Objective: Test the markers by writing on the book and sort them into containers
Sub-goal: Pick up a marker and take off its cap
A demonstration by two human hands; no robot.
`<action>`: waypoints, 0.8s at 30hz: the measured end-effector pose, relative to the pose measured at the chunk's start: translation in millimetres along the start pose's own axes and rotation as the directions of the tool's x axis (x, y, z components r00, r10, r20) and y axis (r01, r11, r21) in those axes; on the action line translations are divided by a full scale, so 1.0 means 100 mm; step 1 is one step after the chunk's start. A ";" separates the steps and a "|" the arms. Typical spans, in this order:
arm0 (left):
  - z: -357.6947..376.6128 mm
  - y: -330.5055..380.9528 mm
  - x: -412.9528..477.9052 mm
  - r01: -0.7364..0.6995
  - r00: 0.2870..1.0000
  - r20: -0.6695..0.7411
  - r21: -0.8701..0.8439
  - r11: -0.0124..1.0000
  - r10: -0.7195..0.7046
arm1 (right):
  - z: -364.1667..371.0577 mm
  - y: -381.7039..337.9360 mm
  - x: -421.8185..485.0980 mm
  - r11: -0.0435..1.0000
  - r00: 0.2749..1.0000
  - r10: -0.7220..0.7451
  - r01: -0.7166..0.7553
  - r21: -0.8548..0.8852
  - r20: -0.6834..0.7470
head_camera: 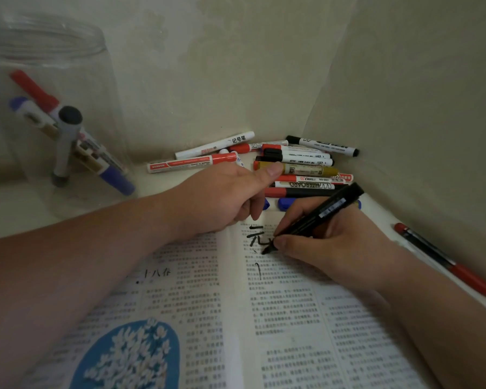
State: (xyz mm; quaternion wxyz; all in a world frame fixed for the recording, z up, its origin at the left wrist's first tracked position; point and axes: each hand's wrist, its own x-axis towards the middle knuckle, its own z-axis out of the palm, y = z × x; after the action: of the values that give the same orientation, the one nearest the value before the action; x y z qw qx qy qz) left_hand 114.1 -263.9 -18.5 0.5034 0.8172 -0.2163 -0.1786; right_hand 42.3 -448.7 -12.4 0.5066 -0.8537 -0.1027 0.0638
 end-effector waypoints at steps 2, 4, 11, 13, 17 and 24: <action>0.00 0.00 0.00 -0.001 1.000 0.003 -0.003 1.000 0.001 | 0.00 -0.01 0.00 1.000 1.000 0.024 -0.024 -0.012 -0.019; 0.00 -0.01 0.00 -0.002 1.000 0.007 -0.002 1.000 0.002 | -0.02 0.01 0.01 0.998 0.997 0.057 -0.057 0.008 -0.042; 0.01 -0.01 -0.01 -0.006 1.000 0.003 -0.009 1.000 0.006 | -0.09 0.03 0.00 0.995 0.976 0.088 -0.096 0.028 0.197; 0.01 -0.01 -0.01 -0.007 1.000 0.002 -0.007 1.000 0.007 | -0.08 0.03 0.00 0.996 0.983 0.068 -0.077 0.043 0.173; 0.01 0.00 -0.01 -0.006 1.000 -0.010 -0.003 1.000 0.006 | -0.03 0.05 0.01 0.978 0.996 0.053 -0.066 0.197 0.069; 0.00 -0.01 0.00 -0.003 1.000 -0.007 0.006 1.000 0.003 | 0.01 0.00 0.00 0.999 0.999 0.022 -0.023 0.029 0.034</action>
State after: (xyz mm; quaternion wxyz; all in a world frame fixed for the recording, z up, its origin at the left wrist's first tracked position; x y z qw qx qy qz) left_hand 113.6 -263.7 -19.4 0.5020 0.8190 -0.2165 -0.1743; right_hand 41.8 -448.3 -13.0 0.5167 -0.8460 -0.1004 0.0852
